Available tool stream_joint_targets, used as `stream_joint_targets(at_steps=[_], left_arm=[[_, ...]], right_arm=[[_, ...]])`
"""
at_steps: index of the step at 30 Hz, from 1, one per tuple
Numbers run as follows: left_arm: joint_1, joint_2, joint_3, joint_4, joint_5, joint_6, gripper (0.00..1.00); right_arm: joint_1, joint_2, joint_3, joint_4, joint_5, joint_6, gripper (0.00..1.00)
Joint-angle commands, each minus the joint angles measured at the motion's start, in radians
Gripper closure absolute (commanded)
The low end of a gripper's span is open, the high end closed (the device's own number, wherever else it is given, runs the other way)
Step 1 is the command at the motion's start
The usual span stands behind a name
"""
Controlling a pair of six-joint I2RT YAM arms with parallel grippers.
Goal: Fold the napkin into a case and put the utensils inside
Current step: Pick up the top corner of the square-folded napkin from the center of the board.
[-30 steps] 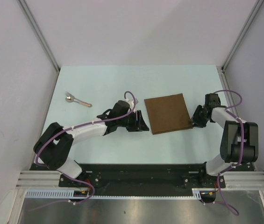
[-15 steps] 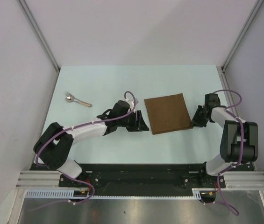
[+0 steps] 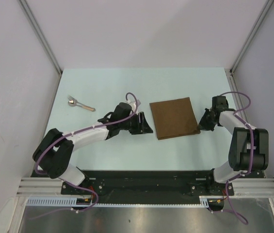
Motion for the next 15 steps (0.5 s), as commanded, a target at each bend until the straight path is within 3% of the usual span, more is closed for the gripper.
stream_joint_targets(at_steps=[1, 11, 15], left_arm=[[0.026, -0.027, 0.034, 0.008, 0.014, 0.018, 0.47], [0.036, -0.031, 0.033, 0.013, 0.014, 0.012, 0.47], [0.08, -0.018, 0.04, 0.032, 0.036, -0.014, 0.48]], right_arm=[[0.027, -0.042, 0.084, -0.043, -0.014, -0.018, 1.0], [0.07, 0.015, 0.135, -0.02, -0.06, -0.029, 1.0], [0.182, 0.119, 0.224, 0.044, -0.086, -0.069, 1.0]])
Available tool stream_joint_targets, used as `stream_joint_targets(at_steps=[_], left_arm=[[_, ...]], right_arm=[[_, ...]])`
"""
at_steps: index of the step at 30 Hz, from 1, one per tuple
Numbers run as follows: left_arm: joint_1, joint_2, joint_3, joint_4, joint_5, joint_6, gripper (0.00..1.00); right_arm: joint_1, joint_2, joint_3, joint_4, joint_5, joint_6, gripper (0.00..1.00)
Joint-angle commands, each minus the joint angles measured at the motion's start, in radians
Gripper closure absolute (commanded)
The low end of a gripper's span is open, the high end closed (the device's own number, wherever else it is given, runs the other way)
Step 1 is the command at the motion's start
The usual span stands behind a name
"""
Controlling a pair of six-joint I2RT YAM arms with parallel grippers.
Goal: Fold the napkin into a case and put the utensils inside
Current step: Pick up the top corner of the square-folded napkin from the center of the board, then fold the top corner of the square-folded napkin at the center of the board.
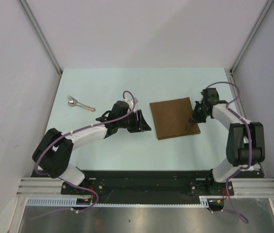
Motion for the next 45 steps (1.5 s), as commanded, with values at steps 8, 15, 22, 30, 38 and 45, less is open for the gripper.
stream_joint_targets(at_steps=[8, 15, 22, 30, 38, 45], left_arm=[[0.086, 0.1, 0.154, 0.051, 0.083, -0.078, 0.62], [0.09, 0.238, 0.252, 0.054, 0.068, -0.101, 0.81], [0.081, 0.361, 0.295, 0.095, 0.089, -0.13, 0.93], [0.066, 0.372, 0.254, 0.11, 0.082, -0.126, 0.95], [0.073, 0.343, 0.198, 0.12, 0.068, -0.118, 0.95], [0.084, 0.326, 0.2, 0.116, 0.066, -0.114, 0.95]], right_arm=[[0.252, 0.44, 0.458, 0.111, -0.164, -0.055, 1.0], [0.271, 0.543, 0.578, 0.165, -0.206, -0.029, 1.0], [0.275, 0.617, 0.654, 0.18, -0.249, 0.002, 1.0], [0.291, 0.675, 0.74, 0.169, -0.283, 0.013, 1.0], [0.306, 0.717, 0.791, 0.152, -0.307, 0.005, 1.0], [0.318, 0.747, 0.826, 0.129, -0.318, -0.006, 0.96]])
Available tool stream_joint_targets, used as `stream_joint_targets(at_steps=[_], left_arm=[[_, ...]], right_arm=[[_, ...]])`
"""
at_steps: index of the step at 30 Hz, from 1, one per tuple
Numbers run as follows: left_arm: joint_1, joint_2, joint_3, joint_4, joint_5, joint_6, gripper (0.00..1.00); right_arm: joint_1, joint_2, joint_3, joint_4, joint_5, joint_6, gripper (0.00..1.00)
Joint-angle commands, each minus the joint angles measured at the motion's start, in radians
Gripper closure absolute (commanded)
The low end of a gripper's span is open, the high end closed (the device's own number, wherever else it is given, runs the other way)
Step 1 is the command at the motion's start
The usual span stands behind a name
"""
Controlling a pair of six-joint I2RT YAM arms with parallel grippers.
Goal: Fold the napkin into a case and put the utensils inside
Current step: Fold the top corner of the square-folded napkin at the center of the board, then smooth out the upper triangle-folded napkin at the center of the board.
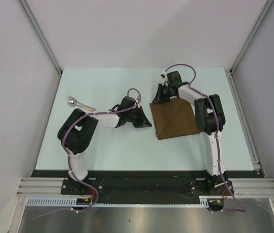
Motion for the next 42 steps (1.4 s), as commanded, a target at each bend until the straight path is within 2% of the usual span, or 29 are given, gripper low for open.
stream_joint_targets(at_steps=[1, 4, 8, 10, 11, 14, 16, 21, 24, 28, 32, 42], left_arm=[[0.009, -0.066, 0.006, 0.021, -0.002, 0.002, 0.95], [0.011, -0.068, 0.023, 0.012, -0.01, 0.007, 0.95], [0.016, -0.04, 0.089, 0.004, 0.01, 0.009, 0.95], [0.017, -0.025, 0.115, 0.018, 0.01, 0.016, 0.93], [0.017, -0.02, 0.141, 0.024, 0.005, 0.027, 0.93], [0.017, 0.018, 0.204, 0.07, -0.01, 0.033, 0.9], [0.014, 0.083, 0.252, 0.07, -0.036, 0.022, 0.94], [0.014, 0.217, 0.419, 0.056, -0.033, -0.03, 0.98], [-0.003, 0.231, 0.45, 0.073, 0.01, -0.024, 0.99], [-0.043, 0.181, 0.392, 0.072, 0.004, 0.041, 0.98], [-0.057, 0.148, 0.28, 0.107, 0.033, 0.038, 0.99], [-0.075, 0.108, 0.164, 0.116, 0.044, 0.078, 0.99]], right_arm=[[0.013, 0.023, 0.055, -0.005, -0.032, -0.007, 0.96], [0.013, 0.027, 0.06, -0.004, -0.043, -0.004, 0.87], [0.003, 0.004, 0.07, -0.011, -0.049, 0.001, 0.7], [-0.016, -0.029, 0.052, -0.019, -0.057, 0.013, 0.65], [-0.023, -0.079, 0.037, -0.021, -0.054, 0.015, 0.59], [-0.062, -0.168, -0.064, 0.025, -0.055, 0.024, 0.51], [-0.095, -0.233, -0.138, 0.054, -0.064, 0.035, 0.5], [-0.249, -0.271, -0.262, 0.147, -0.144, 0.067, 0.53], [-0.307, -0.247, -0.262, 0.173, -0.204, 0.065, 0.63], [-0.352, -0.192, -0.264, 0.225, -0.255, 0.085, 0.72], [-0.375, -0.139, -0.252, 0.292, -0.299, 0.131, 0.81], [-0.427, -0.003, -0.184, 0.351, -0.324, 0.167, 0.85]])
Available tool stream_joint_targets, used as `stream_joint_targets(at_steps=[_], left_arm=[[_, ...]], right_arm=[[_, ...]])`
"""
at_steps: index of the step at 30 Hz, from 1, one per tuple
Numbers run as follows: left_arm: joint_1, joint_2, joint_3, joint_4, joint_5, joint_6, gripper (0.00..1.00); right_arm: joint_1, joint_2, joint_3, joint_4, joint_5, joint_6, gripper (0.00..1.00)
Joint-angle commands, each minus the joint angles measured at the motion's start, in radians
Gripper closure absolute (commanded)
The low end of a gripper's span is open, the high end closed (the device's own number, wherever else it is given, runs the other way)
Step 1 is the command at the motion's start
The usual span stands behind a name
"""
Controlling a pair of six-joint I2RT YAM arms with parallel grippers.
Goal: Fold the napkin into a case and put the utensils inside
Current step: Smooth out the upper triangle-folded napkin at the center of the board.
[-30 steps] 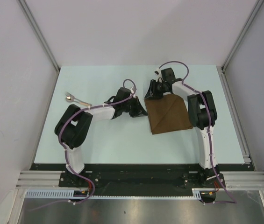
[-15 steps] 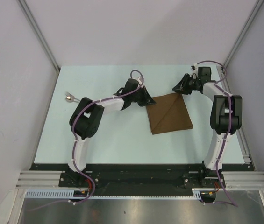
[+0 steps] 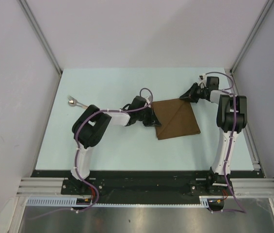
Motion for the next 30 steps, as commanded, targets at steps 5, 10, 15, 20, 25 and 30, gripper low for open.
stream_joint_targets(at_steps=[5, 10, 15, 20, 25, 30], left_arm=[[-0.017, -0.098, -0.032, 0.018, 0.015, 0.08, 0.99], [-0.02, -0.12, -0.038, 0.002, 0.038, 0.085, 0.98], [-0.022, -0.16, -0.038, 0.002, 0.058, 0.063, 0.96], [-0.022, -0.143, -0.075, 0.028, 0.062, 0.045, 0.96], [-0.034, -0.129, -0.176, 0.122, 0.091, -0.012, 0.98], [-0.086, -0.146, -0.236, 0.183, 0.096, -0.044, 0.98]], right_arm=[[-0.051, 0.099, 0.11, 0.07, -0.055, 0.055, 0.85], [-0.051, 0.053, 0.105, 0.07, -0.069, 0.062, 0.85], [-0.028, -0.027, 0.078, 0.026, -0.064, 0.042, 0.84], [0.009, -0.06, 0.042, 0.044, -0.058, 0.041, 0.83], [0.01, -0.021, -0.02, 0.11, -0.074, 0.062, 0.83], [-0.01, 0.028, -0.066, 0.171, -0.078, 0.073, 0.84]])
